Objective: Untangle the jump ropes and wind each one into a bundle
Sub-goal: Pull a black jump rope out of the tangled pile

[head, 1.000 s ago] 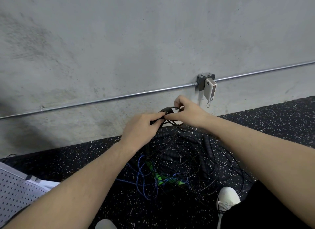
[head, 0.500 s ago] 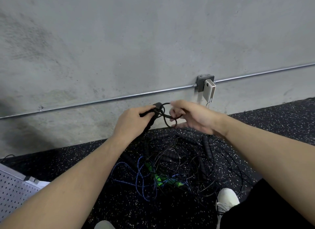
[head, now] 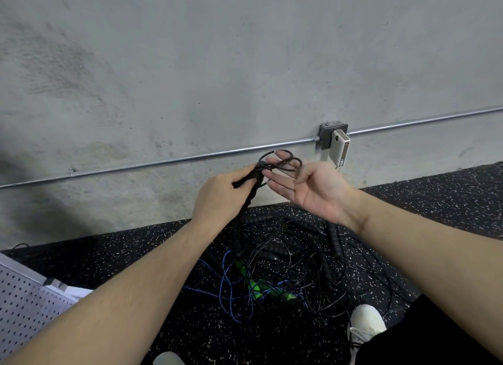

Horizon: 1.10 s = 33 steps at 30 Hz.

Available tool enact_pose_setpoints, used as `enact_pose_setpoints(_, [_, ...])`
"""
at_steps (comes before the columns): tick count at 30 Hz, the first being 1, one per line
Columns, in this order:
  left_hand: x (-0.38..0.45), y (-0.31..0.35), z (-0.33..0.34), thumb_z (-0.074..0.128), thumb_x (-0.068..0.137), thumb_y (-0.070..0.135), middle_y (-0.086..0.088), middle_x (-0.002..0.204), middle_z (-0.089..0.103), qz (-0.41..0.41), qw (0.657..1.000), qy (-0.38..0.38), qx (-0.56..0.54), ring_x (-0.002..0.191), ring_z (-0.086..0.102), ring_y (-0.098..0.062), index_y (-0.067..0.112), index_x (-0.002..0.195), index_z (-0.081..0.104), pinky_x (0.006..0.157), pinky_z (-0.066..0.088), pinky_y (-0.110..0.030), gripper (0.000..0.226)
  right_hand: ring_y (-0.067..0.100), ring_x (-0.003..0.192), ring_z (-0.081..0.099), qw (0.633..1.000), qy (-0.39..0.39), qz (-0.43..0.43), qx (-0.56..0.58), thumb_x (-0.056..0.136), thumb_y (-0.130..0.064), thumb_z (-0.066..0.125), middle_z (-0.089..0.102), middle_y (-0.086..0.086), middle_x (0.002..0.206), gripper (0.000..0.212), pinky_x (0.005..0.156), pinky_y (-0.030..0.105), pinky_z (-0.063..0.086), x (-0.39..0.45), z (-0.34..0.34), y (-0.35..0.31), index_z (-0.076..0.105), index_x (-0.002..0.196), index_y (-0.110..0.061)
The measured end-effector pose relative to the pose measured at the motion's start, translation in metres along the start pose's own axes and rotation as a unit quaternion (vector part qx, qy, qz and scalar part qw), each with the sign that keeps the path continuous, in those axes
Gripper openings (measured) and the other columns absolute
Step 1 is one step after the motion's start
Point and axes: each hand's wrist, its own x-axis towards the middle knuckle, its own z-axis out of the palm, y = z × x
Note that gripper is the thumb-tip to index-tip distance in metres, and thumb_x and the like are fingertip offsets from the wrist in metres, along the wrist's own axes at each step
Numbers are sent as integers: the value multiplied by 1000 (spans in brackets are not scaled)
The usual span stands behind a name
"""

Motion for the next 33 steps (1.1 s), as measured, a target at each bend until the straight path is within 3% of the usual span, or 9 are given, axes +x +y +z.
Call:
enact_pose_setpoints(5, [-1,-3,0,62,97,42,15,76,75,2,1000,-1,14,70,71,-12,57,126,63,71,59,-35,33,29,108,68,996,21,-55,-68,84,1,64,74,15,108,33,94,33,57,4,0,8,63,116,-6])
enact_pose_setpoints(8, [-1,-6,0,59,98,44,14,74,74,14,999,-10,49,66,69,-11,60,128,60,65,57,-32,34,25,97,71,988,70,-61,-121,74,-11,77,73,16,112,55,86,33,61,1,2,8,60,126,-1])
enact_pose_setpoints(11, [-1,-7,1,59,98,46,12,76,75,15,998,-8,64,66,69,-13,59,128,60,65,57,-34,33,21,86,65,955,166,-122,-211,78,-7,82,63,11,112,68,75,32,61,3,1,11,42,132,-17])
enact_pose_setpoints(16, [0,-9,1,60,98,47,16,81,74,8,998,-6,67,65,68,-14,55,128,63,63,56,-28,32,-1,81,49,724,147,-251,-625,84,-22,80,51,-12,103,37,69,2,36,4,-12,8,62,113,-36])
enact_pose_setpoints(18, [-1,-8,1,60,98,45,19,81,72,18,997,-4,77,60,64,-11,54,128,64,52,46,-16,32,-1,87,49,686,144,-237,-673,85,-30,79,59,-14,102,25,71,2,33,5,-13,9,73,109,-32])
enact_pose_setpoints(21, [-3,-6,2,59,99,45,19,81,71,30,996,-7,84,51,57,-7,53,129,63,46,38,-14,31,-4,78,56,693,153,-250,-659,86,-34,77,70,-12,97,20,65,6,36,5,-10,9,78,105,-29])
enact_pose_setpoints(24, [-3,-6,1,59,99,46,16,84,74,33,995,-12,88,54,59,-6,55,129,63,49,36,-15,32,-13,58,58,783,132,-219,-568,91,-29,73,72,-16,82,11,54,4,38,2,-6,5,79,99,-26])
enact_pose_setpoints(29, [-7,-1,2,57,100,46,21,88,72,55,991,-23,119,51,57,-9,59,129,60,49,45,-25,31,1,77,60,883,163,-143,-417,94,-31,68,70,-10,82,14,73,18,41,8,-6,6,76,87,-21])
enact_pose_setpoints(33, [-6,0,2,57,100,47,16,109,75,55,992,-19,113,54,56,-4,58,130,61,54,46,-23,32,-5,54,49,798,117,-207,-553,98,-28,63,61,-8,73,15,57,8,35,6,-7,-3,73,106,-21])
